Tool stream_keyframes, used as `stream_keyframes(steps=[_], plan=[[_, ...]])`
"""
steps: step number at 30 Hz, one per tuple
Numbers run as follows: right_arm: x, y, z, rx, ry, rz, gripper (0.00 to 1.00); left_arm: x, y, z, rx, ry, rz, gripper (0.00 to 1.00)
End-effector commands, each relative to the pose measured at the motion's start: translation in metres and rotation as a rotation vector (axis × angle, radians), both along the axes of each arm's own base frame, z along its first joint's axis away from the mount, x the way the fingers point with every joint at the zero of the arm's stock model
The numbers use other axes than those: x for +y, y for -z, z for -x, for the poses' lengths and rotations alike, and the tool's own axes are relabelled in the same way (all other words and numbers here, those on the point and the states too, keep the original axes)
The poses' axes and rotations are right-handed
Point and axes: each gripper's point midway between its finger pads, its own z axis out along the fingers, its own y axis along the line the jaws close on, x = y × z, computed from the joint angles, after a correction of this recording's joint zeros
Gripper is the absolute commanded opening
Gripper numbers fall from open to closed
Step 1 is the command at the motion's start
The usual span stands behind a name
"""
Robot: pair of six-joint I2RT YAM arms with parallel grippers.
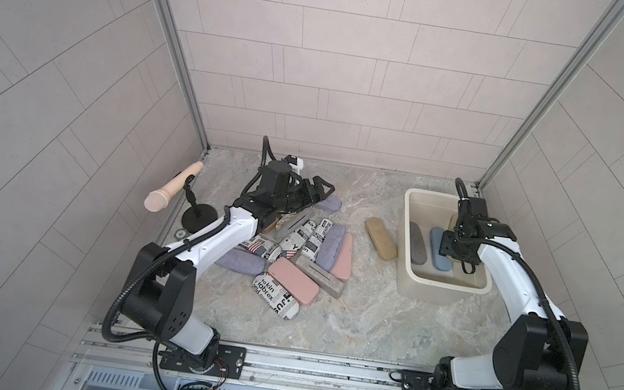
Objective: Put the glasses cases into the storage boxes
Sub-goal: Place the glasses case in the storage box.
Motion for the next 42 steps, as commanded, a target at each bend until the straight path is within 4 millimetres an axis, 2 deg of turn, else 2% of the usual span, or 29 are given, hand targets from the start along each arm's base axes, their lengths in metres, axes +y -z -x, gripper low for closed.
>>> stream_keyframes(steps=[1,4,12,19,23,29,35,38,41,42], plan=[[-0.001,0.004,-0.011,0.014,-0.006,-0.010,0.54,0.000,-0.009,-0.004,-0.027,-0.003,-0.009,0.86],[-0.002,0.022,-0.020,0.062,0.006,-0.014,0.54,0.005,-0.011,-0.005,-0.042,-0.029,-0.016,0.86],[-0.004,0.049,-0.036,0.149,-0.019,-0.024,0.57,0.006,-0.006,-0.005,-0.035,-0.029,-0.037,0.86],[-0.007,0.059,-0.039,0.205,-0.034,-0.006,0.63,0.005,-0.006,-0.006,-0.035,-0.023,-0.038,0.86],[-0.007,0.057,-0.042,0.203,-0.026,-0.009,0.68,0.003,-0.006,-0.005,-0.029,-0.015,-0.034,0.86],[-0.009,0.032,-0.046,0.168,-0.021,0.017,0.72,0.003,-0.008,-0.005,-0.034,-0.011,-0.034,0.86],[0.002,-0.014,-0.040,0.090,-0.063,0.098,0.72,0.007,-0.010,-0.004,-0.043,-0.022,-0.055,0.86],[0.019,-0.038,-0.035,0.031,-0.089,0.132,0.71,0.013,-0.011,-0.003,-0.044,-0.043,-0.079,0.86],[0.050,-0.069,-0.031,-0.088,-0.103,0.174,0.65,0.025,-0.011,-0.005,-0.045,-0.092,-0.113,0.86],[0.061,-0.085,-0.028,-0.179,-0.062,0.206,0.64,0.031,-0.010,-0.005,-0.041,-0.117,-0.125,0.86]])
